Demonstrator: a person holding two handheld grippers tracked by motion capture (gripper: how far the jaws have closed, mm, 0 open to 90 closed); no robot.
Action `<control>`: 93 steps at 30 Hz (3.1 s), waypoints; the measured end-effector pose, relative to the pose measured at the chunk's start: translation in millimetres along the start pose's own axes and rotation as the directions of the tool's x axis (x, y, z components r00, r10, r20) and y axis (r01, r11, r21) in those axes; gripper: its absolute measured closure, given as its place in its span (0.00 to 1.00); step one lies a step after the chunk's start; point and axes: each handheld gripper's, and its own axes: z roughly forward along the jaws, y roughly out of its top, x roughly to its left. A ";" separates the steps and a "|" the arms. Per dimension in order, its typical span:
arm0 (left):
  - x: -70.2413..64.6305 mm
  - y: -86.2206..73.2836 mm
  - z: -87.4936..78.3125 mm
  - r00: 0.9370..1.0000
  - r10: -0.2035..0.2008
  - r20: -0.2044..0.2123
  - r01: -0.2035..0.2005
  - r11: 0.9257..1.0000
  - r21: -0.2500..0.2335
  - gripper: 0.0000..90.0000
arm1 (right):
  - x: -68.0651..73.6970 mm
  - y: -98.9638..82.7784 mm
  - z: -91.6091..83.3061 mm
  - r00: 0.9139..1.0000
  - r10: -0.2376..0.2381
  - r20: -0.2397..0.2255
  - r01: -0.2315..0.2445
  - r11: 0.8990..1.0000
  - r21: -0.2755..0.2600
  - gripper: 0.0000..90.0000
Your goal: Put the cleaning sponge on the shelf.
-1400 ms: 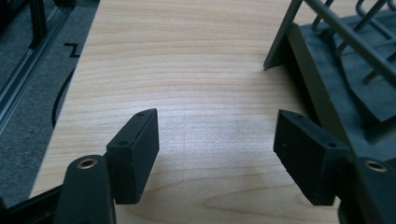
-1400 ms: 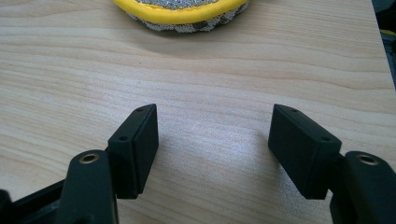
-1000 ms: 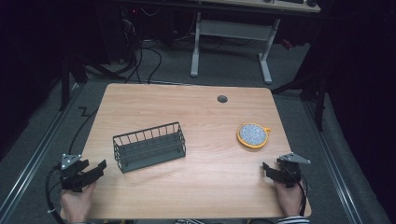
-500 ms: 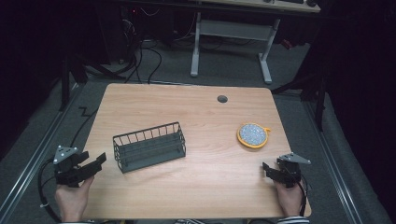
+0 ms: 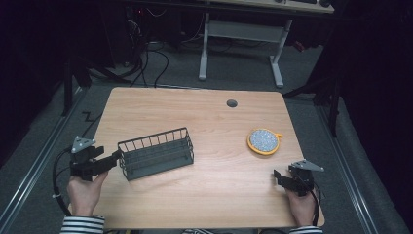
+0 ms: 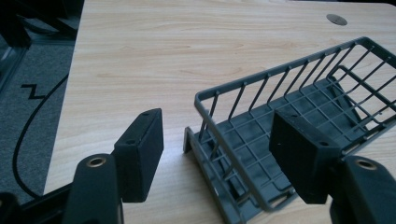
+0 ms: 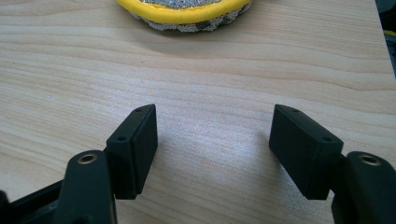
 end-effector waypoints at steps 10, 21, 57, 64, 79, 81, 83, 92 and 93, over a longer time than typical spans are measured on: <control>-2.1 13.4 25.1 0.999 0.032 -0.012 -0.031 0.997 0.066 0.44 | 0.3 0.0 -0.1 1.000 0.002 -0.001 -0.002 1.000 0.001 0.36; 0.0 14.0 44.3 0.995 0.077 -0.065 -0.068 0.990 0.125 0.53 | 0.2 0.0 0.0 1.000 0.002 0.000 -0.002 1.000 0.000 0.36; -3.3 11.7 60.1 0.994 0.082 -0.069 -0.073 0.989 0.126 0.79 | 0.6 -0.2 -0.3 1.000 0.003 -0.002 -0.003 1.000 0.001 0.36; -11.0 12.3 63.1 0.994 0.077 -0.078 -0.067 0.990 0.122 0.79 | 0.5 -0.2 -0.3 1.000 -0.001 -0.003 0.001 1.000 0.002 0.36; -35.1 15.8 74.4 0.997 0.054 -0.056 -0.047 0.993 0.110 0.79 | 0.5 -0.2 -0.2 1.000 -0.001 -0.006 0.001 1.000 0.000 0.36; -40.5 16.6 77.1 0.997 0.056 -0.054 -0.050 0.993 0.107 0.79 | 0.5 -0.2 -0.2 1.000 -0.001 -0.007 0.001 1.000 0.001 0.36; -45.5 17.5 79.3 0.997 0.061 -0.051 -0.056 0.993 0.107 0.79 | 0.5 -0.1 -0.4 1.000 -0.002 -0.006 0.002 1.000 0.002 0.36; -72.7 20.6 90.3 0.996 0.083 -0.029 -0.080 0.991 0.104 0.78 | 0.4 -0.2 -0.3 1.000 -0.002 -0.010 0.002 1.000 0.001 0.36; -76.3 20.5 91.4 0.996 0.088 -0.028 -0.085 0.991 0.101 0.78 | 0.5 -0.2 -0.3 1.000 -0.002 -0.010 0.002 1.000 0.001 0.36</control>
